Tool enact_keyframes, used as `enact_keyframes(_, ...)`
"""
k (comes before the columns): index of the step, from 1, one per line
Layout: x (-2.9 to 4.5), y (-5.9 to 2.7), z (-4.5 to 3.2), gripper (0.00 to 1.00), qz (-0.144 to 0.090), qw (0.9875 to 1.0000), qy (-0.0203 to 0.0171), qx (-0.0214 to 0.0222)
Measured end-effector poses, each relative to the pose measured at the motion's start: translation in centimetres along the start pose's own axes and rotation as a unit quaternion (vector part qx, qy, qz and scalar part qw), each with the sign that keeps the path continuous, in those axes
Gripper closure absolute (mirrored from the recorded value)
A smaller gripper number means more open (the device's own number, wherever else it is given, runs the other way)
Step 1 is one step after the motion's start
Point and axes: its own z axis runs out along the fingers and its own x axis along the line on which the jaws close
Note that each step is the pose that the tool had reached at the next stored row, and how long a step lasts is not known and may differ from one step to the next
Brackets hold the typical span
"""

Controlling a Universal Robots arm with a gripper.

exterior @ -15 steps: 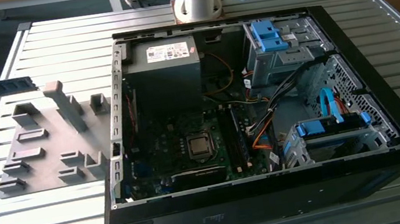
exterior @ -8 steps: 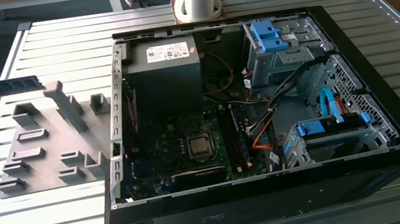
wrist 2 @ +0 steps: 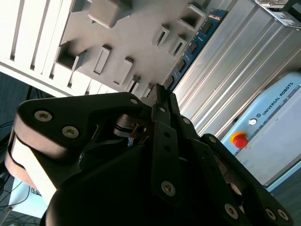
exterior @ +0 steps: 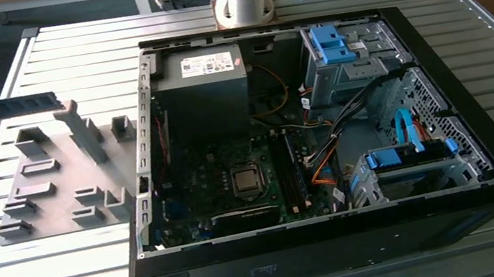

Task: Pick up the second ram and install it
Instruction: 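Pick up the second ram and move it above second insertion slot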

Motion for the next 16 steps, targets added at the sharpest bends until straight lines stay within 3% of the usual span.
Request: enact_keyframes(16, -0.03, -1.71, -0.02, 0.86, 0.000, 1.0000, 0.0000, 0.0000)
